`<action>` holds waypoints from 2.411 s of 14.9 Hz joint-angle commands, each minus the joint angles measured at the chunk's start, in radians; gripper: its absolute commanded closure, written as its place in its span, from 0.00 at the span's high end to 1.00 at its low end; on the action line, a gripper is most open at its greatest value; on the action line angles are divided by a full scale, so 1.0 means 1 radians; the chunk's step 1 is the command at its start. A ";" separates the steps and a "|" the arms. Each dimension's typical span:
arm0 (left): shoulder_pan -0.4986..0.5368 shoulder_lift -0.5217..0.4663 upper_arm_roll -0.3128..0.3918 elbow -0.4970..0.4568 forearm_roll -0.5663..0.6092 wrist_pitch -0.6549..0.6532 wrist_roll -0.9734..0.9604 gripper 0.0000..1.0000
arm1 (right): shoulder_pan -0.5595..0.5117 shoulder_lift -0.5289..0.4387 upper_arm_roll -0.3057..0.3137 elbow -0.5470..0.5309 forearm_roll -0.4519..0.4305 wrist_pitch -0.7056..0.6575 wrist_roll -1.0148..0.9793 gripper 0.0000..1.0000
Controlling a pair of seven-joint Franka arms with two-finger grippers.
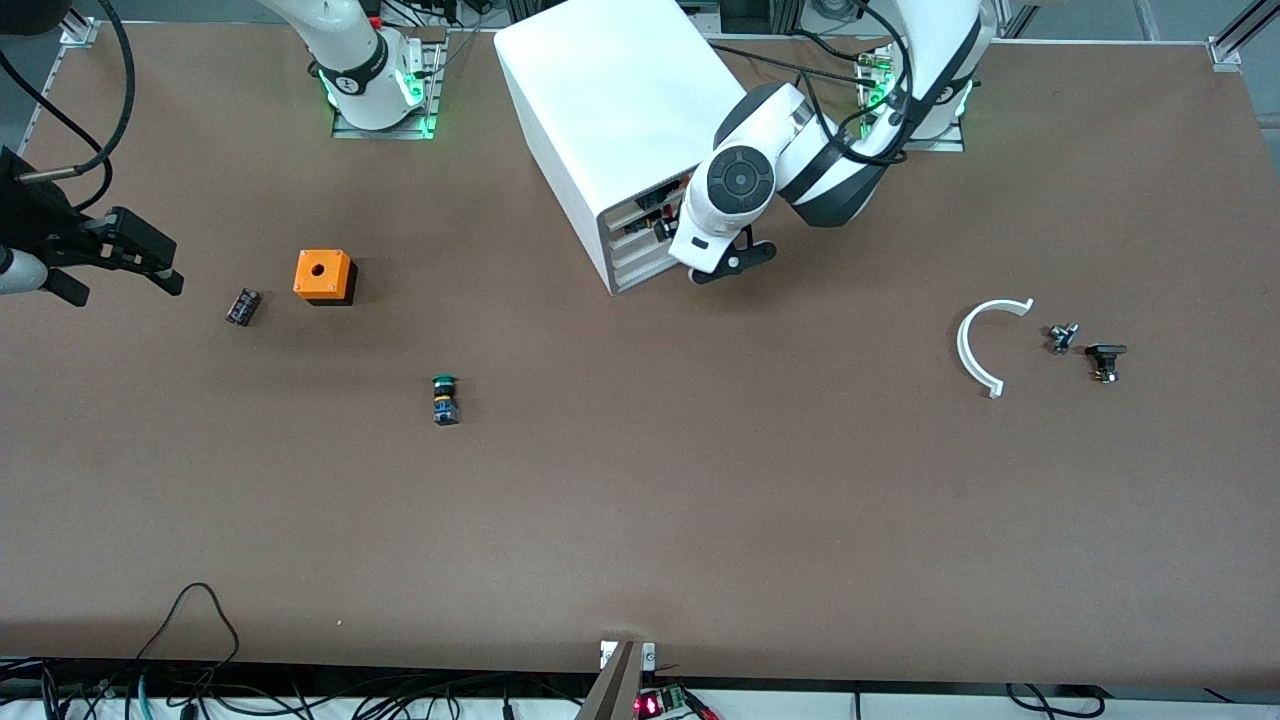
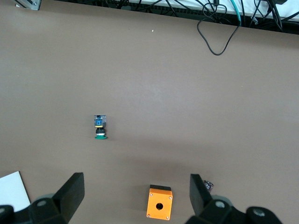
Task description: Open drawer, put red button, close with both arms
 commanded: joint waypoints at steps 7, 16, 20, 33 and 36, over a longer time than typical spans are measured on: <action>0.248 -0.124 0.000 0.258 0.254 -0.348 0.498 1.00 | -0.005 0.012 0.002 0.031 -0.014 -0.011 0.014 1.00; 0.525 -0.140 -0.003 0.481 0.256 -0.405 1.073 1.00 | -0.005 0.012 0.002 0.030 -0.016 -0.011 0.014 1.00; 0.466 -0.179 0.148 0.458 0.194 -0.393 1.080 1.00 | -0.005 0.012 0.002 0.030 -0.015 -0.013 0.014 1.00; 0.217 -0.402 0.480 0.177 0.104 -0.286 1.131 1.00 | -0.003 0.012 0.002 0.028 -0.016 -0.019 0.016 1.00; 0.217 -0.397 0.477 0.191 0.104 -0.286 1.131 1.00 | -0.005 0.012 0.002 0.026 -0.016 -0.019 0.017 1.00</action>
